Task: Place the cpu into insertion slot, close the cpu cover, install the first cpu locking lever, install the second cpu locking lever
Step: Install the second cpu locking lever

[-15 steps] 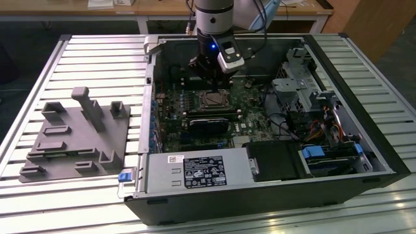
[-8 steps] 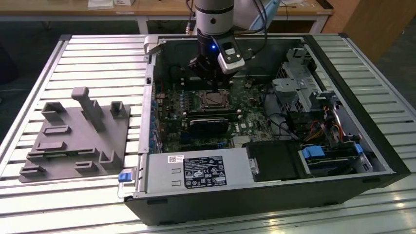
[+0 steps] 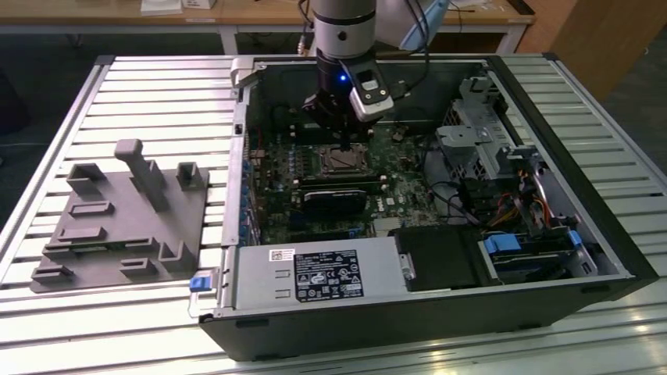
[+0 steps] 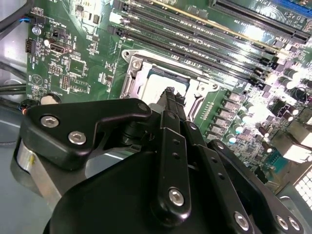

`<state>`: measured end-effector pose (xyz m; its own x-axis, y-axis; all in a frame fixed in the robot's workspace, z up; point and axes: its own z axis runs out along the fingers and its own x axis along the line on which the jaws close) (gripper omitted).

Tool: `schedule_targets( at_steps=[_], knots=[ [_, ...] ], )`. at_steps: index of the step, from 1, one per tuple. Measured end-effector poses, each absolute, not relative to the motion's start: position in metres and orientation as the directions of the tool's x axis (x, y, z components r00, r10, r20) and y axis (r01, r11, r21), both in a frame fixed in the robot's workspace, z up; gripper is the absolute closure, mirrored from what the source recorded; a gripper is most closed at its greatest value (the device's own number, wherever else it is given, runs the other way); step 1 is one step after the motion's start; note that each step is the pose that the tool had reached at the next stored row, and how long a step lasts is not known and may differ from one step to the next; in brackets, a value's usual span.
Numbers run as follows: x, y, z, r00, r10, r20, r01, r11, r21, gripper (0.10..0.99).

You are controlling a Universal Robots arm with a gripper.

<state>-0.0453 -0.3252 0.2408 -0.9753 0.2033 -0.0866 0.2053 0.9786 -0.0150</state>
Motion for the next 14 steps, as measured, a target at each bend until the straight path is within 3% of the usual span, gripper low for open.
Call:
schedule_targets(
  at_steps=[14],
  knots=[
    [-0.045, -0.342, 0.241, -0.975, 0.203, -0.087, 0.205, 0.979, -0.015, 0.980]
  ],
)
